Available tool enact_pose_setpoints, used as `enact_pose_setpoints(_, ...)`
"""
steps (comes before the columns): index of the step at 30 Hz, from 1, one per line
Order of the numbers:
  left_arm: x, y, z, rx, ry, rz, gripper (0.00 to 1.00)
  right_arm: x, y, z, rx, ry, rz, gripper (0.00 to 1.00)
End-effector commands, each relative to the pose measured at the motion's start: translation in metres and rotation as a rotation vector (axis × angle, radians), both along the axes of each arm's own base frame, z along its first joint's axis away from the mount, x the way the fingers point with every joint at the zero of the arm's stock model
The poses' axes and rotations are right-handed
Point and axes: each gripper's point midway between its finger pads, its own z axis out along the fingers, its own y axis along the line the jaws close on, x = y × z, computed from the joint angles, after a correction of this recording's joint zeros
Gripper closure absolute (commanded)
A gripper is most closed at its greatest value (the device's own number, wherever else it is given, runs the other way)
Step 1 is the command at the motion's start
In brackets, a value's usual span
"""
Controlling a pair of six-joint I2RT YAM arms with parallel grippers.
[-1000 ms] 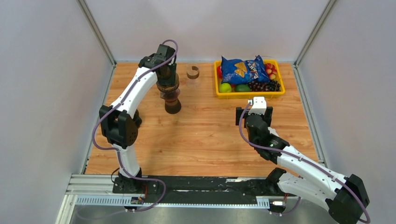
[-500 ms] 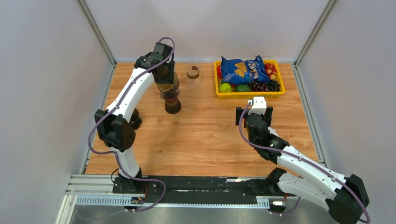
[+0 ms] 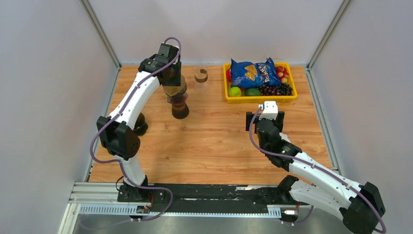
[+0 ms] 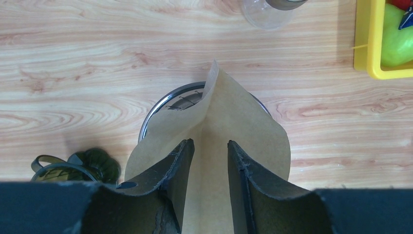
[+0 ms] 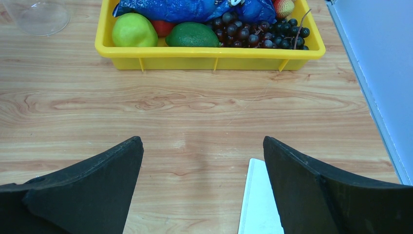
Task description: Place the coffee filter in the dripper
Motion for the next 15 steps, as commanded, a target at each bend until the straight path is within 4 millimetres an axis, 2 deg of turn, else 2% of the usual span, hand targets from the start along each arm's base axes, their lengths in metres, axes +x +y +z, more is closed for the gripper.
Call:
enact_pose_setpoints(1, 0.005, -0.003, 0.011, -0.037, -0.043, 0.007, 0.58, 0.005, 0.0, 0.019, 0.024, -0.039, -0.011, 0.0)
enact_pose_setpoints(10, 0.004, -0.005, -0.031, -0.007, 0.06, 0.003, 0.61, 0.004, 0.0, 0.019, 0.021, -0.039, -0.012, 0.0)
enact_pose_setpoints(15, 0.002, -0.004, -0.044, 0.003, 0.085, 0.003, 0.61, 0.005, 0.001, 0.018, 0.017, -0.035, -0.013, 0.0)
